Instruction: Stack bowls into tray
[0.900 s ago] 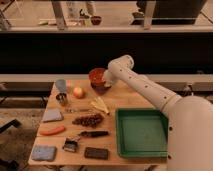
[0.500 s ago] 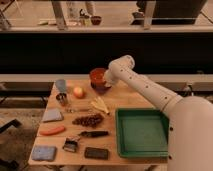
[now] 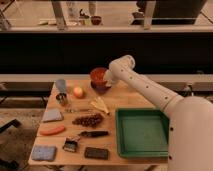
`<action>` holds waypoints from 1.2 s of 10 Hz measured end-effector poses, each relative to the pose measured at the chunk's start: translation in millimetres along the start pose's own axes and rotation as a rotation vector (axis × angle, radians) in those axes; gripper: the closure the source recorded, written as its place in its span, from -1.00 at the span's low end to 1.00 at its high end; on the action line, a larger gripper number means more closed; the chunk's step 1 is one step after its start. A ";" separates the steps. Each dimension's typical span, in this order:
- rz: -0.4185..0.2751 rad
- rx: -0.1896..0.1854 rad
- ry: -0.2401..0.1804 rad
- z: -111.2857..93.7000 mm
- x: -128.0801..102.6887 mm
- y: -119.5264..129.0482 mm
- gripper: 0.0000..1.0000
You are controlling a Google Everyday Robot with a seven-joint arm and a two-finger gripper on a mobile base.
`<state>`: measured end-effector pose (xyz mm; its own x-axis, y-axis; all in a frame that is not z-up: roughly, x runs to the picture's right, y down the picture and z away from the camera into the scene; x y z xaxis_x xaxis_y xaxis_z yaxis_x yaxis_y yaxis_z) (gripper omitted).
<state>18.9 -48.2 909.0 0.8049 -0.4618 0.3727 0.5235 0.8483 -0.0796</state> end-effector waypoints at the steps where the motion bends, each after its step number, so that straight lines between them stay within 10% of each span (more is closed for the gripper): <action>1: 0.002 -0.001 0.000 0.5 -0.1 0.3 0.63; 7: 0.006 -0.003 0.019 3.4 -10.6 -8.5 -0.58; 12: 0.008 -0.012 0.032 6.1 -14.8 -13.0 -0.60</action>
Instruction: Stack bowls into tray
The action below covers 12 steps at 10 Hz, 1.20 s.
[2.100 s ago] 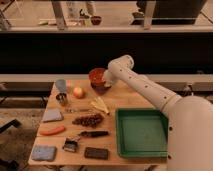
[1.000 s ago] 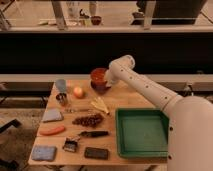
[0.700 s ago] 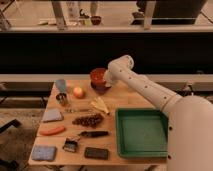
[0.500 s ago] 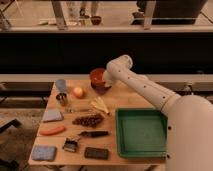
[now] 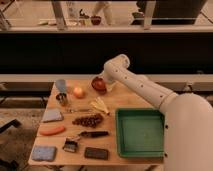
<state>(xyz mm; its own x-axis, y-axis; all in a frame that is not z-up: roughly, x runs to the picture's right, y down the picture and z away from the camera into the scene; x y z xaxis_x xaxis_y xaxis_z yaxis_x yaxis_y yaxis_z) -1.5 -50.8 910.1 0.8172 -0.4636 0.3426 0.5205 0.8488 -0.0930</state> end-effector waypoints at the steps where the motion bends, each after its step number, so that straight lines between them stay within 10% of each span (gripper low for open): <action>1: -0.001 -0.002 -0.001 0.5 -1.3 -1.0 -0.60; 12: 0.000 -0.106 -0.075 41.7 -8.3 24.9 -0.60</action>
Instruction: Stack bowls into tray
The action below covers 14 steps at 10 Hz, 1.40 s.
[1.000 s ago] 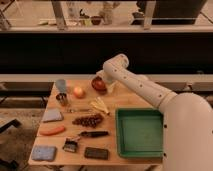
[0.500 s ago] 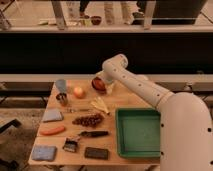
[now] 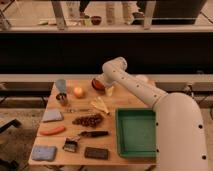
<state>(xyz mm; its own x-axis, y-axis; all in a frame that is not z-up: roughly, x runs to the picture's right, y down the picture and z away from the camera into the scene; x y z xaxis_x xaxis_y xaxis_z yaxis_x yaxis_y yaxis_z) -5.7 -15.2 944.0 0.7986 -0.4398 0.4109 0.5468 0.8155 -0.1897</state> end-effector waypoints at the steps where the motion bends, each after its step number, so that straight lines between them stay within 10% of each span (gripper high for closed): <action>1: 0.008 -0.014 -0.006 7.2 1.6 1.8 -0.60; 14: 0.037 -0.045 -0.030 18.0 6.4 10.8 -0.55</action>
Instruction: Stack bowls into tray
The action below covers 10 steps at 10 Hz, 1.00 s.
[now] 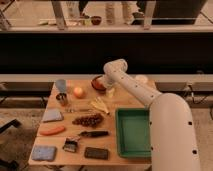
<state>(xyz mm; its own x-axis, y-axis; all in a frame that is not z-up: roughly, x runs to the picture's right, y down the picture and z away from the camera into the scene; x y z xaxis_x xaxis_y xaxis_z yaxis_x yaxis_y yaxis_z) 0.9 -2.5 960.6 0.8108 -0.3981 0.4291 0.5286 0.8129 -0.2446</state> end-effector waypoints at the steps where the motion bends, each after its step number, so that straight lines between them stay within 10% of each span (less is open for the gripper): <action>1: 0.000 0.000 0.000 0.0 0.1 0.1 -0.46; 5: 0.002 0.000 0.001 -1.4 0.8 0.6 -0.41; 10: 0.012 -0.001 0.008 -3.0 6.5 5.3 0.63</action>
<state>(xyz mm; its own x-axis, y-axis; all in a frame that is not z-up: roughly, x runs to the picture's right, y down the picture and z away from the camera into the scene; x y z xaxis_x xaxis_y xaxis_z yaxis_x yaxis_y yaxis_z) 9.7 -2.0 959.4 0.8193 -0.3913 0.4191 0.5186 0.8175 -0.2505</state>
